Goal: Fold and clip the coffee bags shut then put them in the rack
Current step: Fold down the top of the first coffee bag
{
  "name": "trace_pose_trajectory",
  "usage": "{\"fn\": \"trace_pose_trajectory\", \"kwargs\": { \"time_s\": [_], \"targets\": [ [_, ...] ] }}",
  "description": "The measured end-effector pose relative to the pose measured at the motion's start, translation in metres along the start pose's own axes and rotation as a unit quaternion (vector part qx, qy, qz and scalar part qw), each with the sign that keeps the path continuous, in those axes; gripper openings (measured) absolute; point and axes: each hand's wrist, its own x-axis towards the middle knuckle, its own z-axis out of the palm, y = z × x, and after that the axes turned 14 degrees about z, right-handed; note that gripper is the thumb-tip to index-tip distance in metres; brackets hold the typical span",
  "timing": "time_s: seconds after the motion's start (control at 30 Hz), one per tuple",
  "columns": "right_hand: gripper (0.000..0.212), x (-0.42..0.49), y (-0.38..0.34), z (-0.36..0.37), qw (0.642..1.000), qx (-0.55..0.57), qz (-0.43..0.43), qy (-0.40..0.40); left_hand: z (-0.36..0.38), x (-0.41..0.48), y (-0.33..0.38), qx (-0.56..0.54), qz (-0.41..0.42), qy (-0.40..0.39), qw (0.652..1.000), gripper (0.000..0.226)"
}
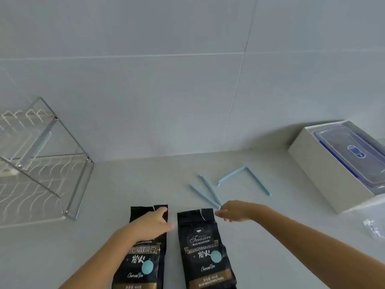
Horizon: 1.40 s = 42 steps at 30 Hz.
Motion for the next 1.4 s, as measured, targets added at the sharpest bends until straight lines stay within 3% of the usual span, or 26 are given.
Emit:
{"fn": "trace_pose_trajectory", "kwargs": {
  "time_s": [0.1,0.27,0.4,0.5,0.57,0.63,0.77,0.87,1.03,1.13,1.2,1.27,1.33,1.4],
  "targets": [
    [0.051,0.005,0.002,0.024,0.995,0.080,0.011,-0.062,0.026,0.007,0.000,-0.011,-0.021,-0.002,1.000,0.083],
    [0.036,0.000,0.004,0.060,0.955,0.283,0.020,-0.088,0.062,0.009,0.006,-0.102,-0.023,0.089,0.991,0.079],
    [0.033,-0.012,0.013,0.075,0.903,0.419,0.021,-0.093,0.075,0.003,0.014,-0.197,-0.017,0.201,0.959,0.058],
    [0.025,-0.020,0.020,0.075,0.879,0.471,0.008,-0.073,0.075,-0.007,0.021,-0.259,0.020,0.157,0.953,0.042],
    [0.023,-0.025,0.020,0.073,0.871,0.486,-0.011,-0.074,0.075,-0.012,0.024,-0.270,0.047,0.151,0.950,0.036],
    [0.023,-0.031,0.014,0.071,0.879,0.472,-0.029,-0.069,0.073,-0.014,0.023,-0.274,0.056,0.205,0.938,0.028],
    [0.030,-0.046,-0.001,0.064,0.925,0.372,-0.080,0.021,0.072,-0.020,0.030,-0.331,0.047,0.304,0.892,0.022],
    [0.032,-0.057,-0.010,0.058,0.934,0.326,-0.122,0.083,0.073,-0.024,0.037,-0.346,0.049,0.355,0.867,0.021],
    [0.040,-0.079,-0.021,0.044,0.912,0.348,-0.168,0.136,0.055,-0.038,0.052,-0.333,0.112,0.413,0.840,0.020],
    [0.036,-0.097,-0.028,0.029,0.886,0.381,-0.201,0.171,0.037,-0.049,0.060,-0.360,0.179,0.442,0.802,0.017],
    [0.039,-0.109,-0.033,0.016,0.856,0.418,-0.230,0.200,0.030,-0.054,0.061,-0.383,0.181,0.469,0.775,0.021],
    [0.035,-0.118,-0.036,0.002,0.816,0.471,-0.260,0.209,0.024,-0.053,0.058,-0.375,0.161,0.466,0.785,0.028],
    [0.025,-0.122,-0.036,-0.006,0.794,0.508,-0.276,0.188,0.020,-0.051,0.058,-0.336,0.153,0.425,0.827,0.019],
    [0.020,-0.111,-0.033,-0.003,0.817,0.475,-0.258,0.200,0.022,-0.046,0.055,-0.329,0.155,0.380,0.851,0.007]
  ]
}}
